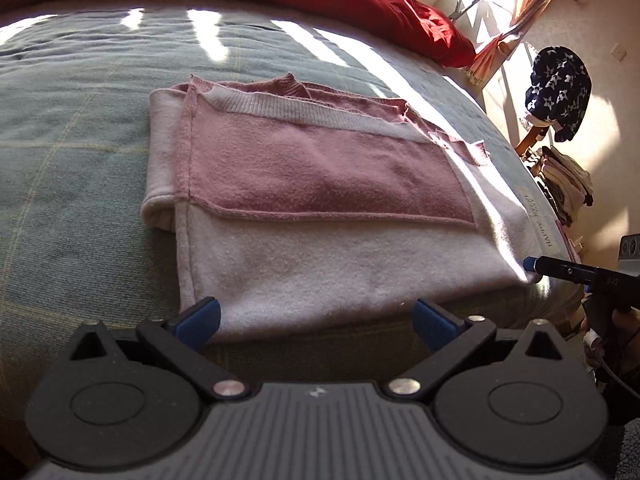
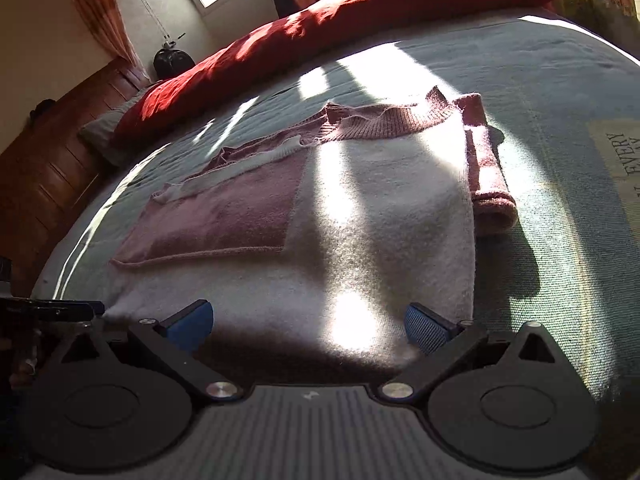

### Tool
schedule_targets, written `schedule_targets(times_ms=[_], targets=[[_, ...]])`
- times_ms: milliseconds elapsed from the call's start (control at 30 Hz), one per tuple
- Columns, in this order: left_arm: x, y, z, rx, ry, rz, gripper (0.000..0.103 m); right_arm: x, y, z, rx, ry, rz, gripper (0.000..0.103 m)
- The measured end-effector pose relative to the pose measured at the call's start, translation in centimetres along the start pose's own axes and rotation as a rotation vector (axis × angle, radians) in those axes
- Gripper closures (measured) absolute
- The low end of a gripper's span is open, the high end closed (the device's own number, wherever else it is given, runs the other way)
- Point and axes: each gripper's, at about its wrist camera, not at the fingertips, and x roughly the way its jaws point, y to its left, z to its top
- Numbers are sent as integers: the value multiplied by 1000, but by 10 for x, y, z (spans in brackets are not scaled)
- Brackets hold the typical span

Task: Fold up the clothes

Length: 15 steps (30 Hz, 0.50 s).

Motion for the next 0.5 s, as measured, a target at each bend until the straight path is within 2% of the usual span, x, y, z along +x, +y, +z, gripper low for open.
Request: schedule_targets(times_ms=[133, 267, 367, 500], targets=[[3, -7, 13, 22, -33, 28, 1, 2, 20, 9, -35, -14, 43, 0], [19, -3, 11, -27, -22, 15, 1, 18, 42, 10, -76, 19, 85, 0], [26, -1, 1, -41, -12, 11, 1, 24, 48, 3, -96, 43, 84, 0], [23, 2, -10, -61, -31, 13, 1, 20, 34, -4, -79, 52, 5, 0]])
